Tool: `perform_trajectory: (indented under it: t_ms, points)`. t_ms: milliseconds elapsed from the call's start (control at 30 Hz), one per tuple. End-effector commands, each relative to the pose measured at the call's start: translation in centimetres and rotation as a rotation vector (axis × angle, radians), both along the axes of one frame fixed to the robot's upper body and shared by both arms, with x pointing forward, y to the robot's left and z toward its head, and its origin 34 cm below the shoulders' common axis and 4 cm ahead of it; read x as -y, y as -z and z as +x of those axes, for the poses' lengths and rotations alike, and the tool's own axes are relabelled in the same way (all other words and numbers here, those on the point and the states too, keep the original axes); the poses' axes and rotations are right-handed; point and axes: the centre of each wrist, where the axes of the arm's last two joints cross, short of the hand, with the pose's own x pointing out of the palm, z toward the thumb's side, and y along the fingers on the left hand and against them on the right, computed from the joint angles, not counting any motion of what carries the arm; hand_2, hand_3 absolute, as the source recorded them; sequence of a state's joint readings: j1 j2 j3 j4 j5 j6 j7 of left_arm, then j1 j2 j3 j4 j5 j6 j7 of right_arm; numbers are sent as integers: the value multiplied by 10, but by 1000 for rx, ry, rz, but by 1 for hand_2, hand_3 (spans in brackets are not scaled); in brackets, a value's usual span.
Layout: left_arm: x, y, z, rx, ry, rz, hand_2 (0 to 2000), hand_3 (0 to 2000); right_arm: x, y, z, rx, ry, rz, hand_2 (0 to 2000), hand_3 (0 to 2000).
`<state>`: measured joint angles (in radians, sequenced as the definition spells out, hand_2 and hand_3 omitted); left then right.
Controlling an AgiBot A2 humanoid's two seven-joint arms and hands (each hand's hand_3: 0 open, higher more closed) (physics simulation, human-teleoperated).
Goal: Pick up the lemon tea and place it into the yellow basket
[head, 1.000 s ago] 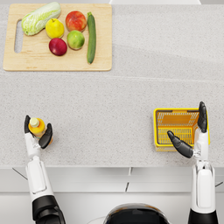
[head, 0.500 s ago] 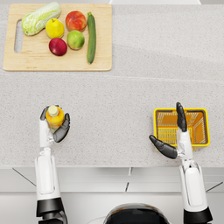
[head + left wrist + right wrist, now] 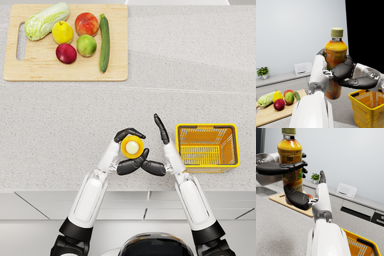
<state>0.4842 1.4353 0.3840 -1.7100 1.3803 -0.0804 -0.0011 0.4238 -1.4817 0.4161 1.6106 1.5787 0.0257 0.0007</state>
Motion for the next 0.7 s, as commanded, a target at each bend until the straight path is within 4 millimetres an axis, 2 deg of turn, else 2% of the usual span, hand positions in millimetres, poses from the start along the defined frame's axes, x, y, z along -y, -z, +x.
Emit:
perform_trajectory:
  t_ms: [33,233,267,300,333,400,433,467,533,600,700]
  points:
    - [25,-8,-3,25,81,7,2000,2000,-19,0,2,-5,-45,-13,0,0]
    - [30,0,-15,14,102,23,2000,2000,-23,-10,7,15,-48,5,0,0]
    - [28,3,-15,7,95,31,2000,2000,-22,-11,7,16,-68,-6,1361,327]
    - [26,3,-14,13,95,36,2000,2000,-22,-11,7,13,-191,-77,2000,653]
    - [24,4,-12,14,99,48,2000,2000,-20,-10,6,9,-275,-129,2000,980]
    - [23,7,-11,9,121,75,2000,2000,-18,-10,6,11,-277,-141,2000,1633]
    - [24,9,-10,4,135,89,639,1673,-18,-12,6,19,-300,-154,2000,1960]
    - [20,15,-9,-14,105,85,0,1347,-16,-15,6,28,-289,-150,2000,2000]
    - [16,18,-9,-27,68,77,0,693,-12,-24,7,54,-257,-130,2000,2000]
    - [-3,15,-16,-13,3,52,0,40,7,-47,12,116,-152,-45,2000,2000]
    - [-48,4,-21,25,-175,-17,0,0,53,-69,18,186,42,68,2000,2000]
